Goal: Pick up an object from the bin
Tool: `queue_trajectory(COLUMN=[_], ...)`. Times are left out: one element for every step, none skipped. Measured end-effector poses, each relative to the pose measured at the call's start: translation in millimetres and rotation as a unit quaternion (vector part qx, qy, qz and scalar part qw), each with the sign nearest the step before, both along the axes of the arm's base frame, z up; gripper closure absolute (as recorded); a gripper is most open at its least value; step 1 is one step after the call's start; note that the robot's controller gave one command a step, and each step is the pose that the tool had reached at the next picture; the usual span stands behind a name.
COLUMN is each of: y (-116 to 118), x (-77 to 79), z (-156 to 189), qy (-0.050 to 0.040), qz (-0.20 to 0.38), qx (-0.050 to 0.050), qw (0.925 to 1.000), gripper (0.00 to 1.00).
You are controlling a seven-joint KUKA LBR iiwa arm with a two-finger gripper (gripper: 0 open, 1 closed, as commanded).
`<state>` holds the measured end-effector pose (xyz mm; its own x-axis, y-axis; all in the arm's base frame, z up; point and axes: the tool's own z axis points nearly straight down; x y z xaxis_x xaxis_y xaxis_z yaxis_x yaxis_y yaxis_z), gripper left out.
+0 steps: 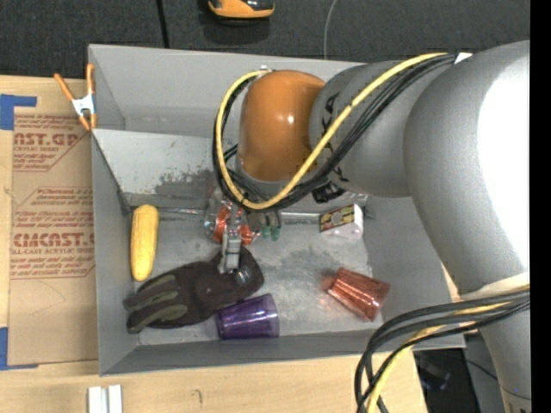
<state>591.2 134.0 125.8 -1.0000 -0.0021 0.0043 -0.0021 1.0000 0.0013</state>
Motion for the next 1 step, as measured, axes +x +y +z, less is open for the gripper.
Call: queue_trajectory(y=[-0.5], x=[1.6], z=[5.0], qy=[-0.0033], qz=[-0.001], qx=[0.000], qw=[1.0000], gripper=[0.00])
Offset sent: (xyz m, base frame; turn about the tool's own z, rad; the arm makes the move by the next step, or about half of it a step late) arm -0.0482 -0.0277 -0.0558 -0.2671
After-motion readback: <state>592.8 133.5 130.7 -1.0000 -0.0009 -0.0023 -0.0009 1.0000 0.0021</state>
